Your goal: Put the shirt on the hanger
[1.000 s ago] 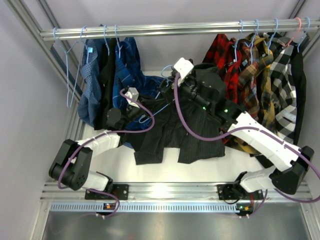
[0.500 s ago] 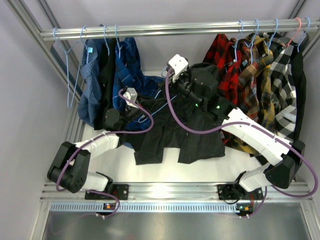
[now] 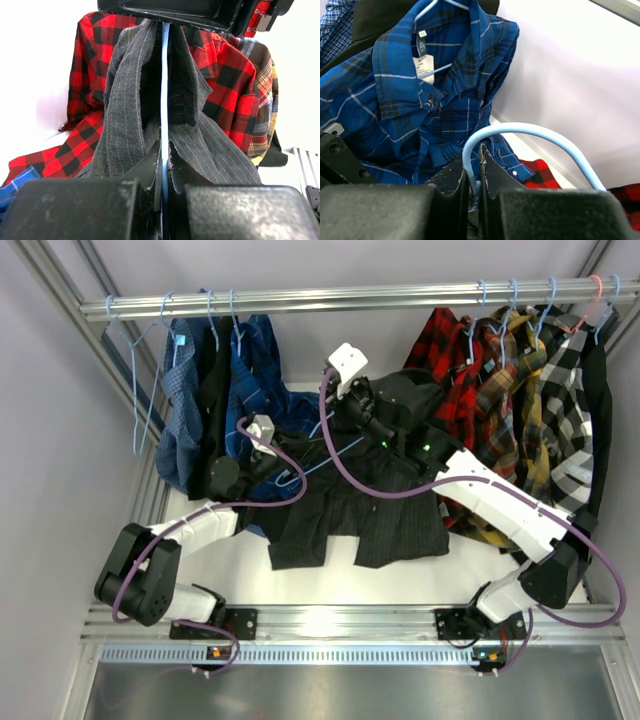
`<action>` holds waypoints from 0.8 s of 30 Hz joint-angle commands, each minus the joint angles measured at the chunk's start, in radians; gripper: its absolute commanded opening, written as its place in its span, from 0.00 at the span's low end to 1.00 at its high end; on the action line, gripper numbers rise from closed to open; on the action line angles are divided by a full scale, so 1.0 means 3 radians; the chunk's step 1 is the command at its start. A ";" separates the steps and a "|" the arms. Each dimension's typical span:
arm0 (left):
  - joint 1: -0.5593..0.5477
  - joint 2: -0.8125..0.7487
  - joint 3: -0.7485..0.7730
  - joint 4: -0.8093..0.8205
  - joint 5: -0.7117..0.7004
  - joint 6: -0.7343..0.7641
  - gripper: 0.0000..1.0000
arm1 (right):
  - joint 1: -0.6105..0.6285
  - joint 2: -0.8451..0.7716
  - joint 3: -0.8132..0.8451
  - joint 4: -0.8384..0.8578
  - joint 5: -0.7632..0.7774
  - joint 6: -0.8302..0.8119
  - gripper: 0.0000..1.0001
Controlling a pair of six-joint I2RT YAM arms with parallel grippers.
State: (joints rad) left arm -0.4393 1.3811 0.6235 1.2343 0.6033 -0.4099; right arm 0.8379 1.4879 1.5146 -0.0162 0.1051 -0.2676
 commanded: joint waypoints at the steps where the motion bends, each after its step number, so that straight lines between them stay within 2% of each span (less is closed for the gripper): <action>1: -0.0024 -0.0068 0.0100 0.1240 0.0014 0.0001 0.00 | 0.0040 -0.0015 0.0187 0.0059 0.0079 0.0095 0.00; 5: -0.0024 -0.0135 0.0074 0.1046 -0.0027 0.0022 0.01 | 0.0045 -0.0066 0.0192 -0.0094 -0.0003 -0.0125 0.00; 6: -0.0024 -0.0155 0.0054 0.1005 -0.0057 -0.0024 0.12 | 0.0050 -0.0066 0.0202 -0.0135 0.0013 -0.0156 0.00; 7: -0.0024 -0.0206 0.0044 0.0959 -0.0108 -0.0045 0.39 | 0.0055 -0.0066 0.0208 -0.0150 0.0043 -0.0202 0.00; 9: -0.0019 -0.0272 -0.0002 0.0821 -0.0247 -0.0081 0.61 | 0.0070 -0.0036 0.0218 -0.0181 0.0190 -0.0345 0.00; 10: -0.0024 -0.0379 -0.0023 0.0759 -0.0282 -0.0091 0.76 | 0.0086 -0.0026 0.0218 -0.0181 0.0247 -0.0391 0.00; 11: -0.0024 -0.0456 -0.0033 0.0683 -0.0369 -0.0086 0.81 | 0.0096 -0.0010 0.0223 -0.0191 0.0293 -0.0477 0.00; 12: -0.0024 -0.0543 -0.0038 0.0414 -0.0435 -0.0055 0.94 | 0.0101 -0.0005 0.0218 -0.0186 0.0385 -0.0514 0.00; 13: -0.0024 -0.0756 0.0007 0.0173 -0.0522 -0.0035 0.98 | 0.0101 -0.0005 0.0213 -0.0186 0.0416 -0.0539 0.00; 15: -0.0024 -0.1129 0.0160 -0.0536 -0.0818 0.0112 0.98 | 0.0101 0.0000 0.0213 -0.0171 0.0488 -0.0611 0.00; 16: -0.0019 -0.1213 0.0399 -0.1335 -0.0941 0.0174 0.98 | 0.0106 -0.0005 0.0213 -0.0156 0.0508 -0.0632 0.00; 19: -0.0019 -0.1402 0.0677 -0.2331 -0.1488 0.0343 0.98 | 0.0101 -0.0005 0.0223 -0.0074 0.0590 -0.0698 0.00; 22: -0.0024 -0.1418 0.0826 -0.2676 -0.1937 0.0303 0.97 | 0.0096 0.0005 0.0254 -0.0028 0.0662 -0.0754 0.00; 24: -0.0024 -0.1332 0.0872 -0.2851 -0.1975 0.0303 0.92 | 0.0096 0.0015 0.0284 -0.0007 0.0677 -0.0780 0.00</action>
State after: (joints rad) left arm -0.4427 0.9436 0.8654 0.6289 0.1551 -0.3405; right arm 0.8513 1.4895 1.5284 -0.0734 0.2554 -0.4519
